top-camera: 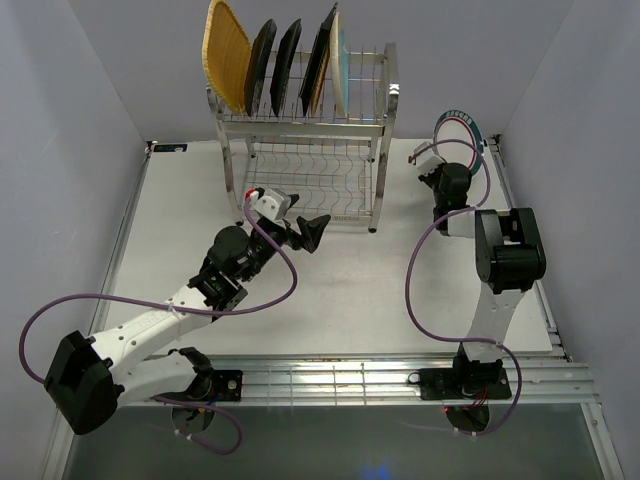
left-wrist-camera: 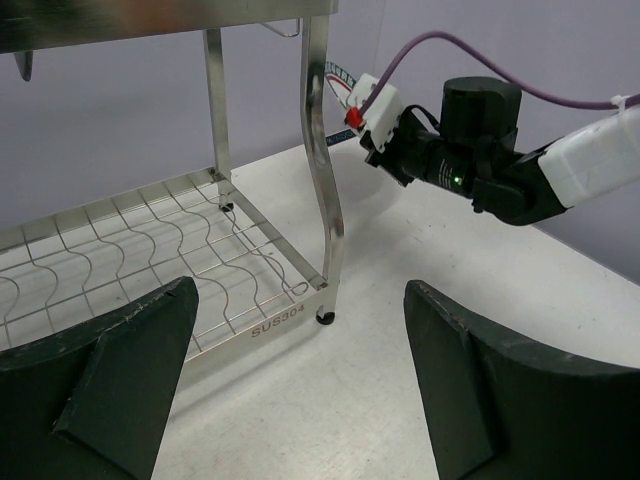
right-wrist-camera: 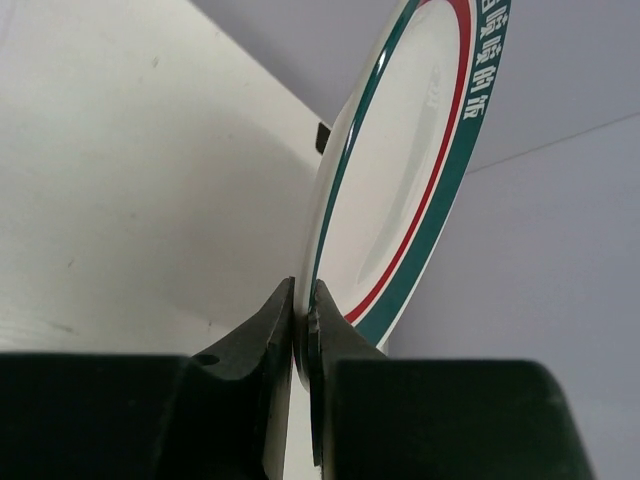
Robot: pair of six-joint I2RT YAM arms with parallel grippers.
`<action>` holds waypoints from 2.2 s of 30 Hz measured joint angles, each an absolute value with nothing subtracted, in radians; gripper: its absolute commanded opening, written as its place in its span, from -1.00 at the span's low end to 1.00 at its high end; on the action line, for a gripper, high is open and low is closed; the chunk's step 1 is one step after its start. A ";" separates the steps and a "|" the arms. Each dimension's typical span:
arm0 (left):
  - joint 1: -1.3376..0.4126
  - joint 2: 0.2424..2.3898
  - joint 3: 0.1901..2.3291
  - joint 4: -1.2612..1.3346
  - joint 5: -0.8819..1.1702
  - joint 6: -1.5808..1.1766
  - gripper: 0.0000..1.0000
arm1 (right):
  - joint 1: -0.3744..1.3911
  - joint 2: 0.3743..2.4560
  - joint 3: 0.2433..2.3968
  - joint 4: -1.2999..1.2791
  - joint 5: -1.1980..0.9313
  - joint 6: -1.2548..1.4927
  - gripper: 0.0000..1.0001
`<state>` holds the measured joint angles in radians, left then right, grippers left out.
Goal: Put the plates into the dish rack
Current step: Pick up the plate from the corner of the board, then insert the plate into the dish rack.
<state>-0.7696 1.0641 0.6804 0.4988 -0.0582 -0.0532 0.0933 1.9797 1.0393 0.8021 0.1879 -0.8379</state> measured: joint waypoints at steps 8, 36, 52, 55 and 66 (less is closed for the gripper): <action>-0.770 1.067 0.680 0.499 -0.055 -0.056 0.89 | 0.093 1.893 1.109 0.682 0.207 -0.663 -0.84; -0.770 1.080 0.680 0.497 -0.040 -0.061 0.89 | 0.125 1.587 1.428 0.308 0.250 -0.155 -0.84; -0.770 1.092 0.680 0.494 -0.036 -0.060 0.89 | 0.290 1.512 1.778 0.065 0.022 -0.048 -0.84; -0.770 1.092 0.680 0.493 -0.036 -0.060 0.89 | 0.316 1.482 1.784 0.035 0.017 -0.055 -0.85; -0.770 1.092 0.680 0.494 -0.030 -0.060 0.89 | 0.377 1.470 1.832 -0.039 -0.136 0.001 -0.84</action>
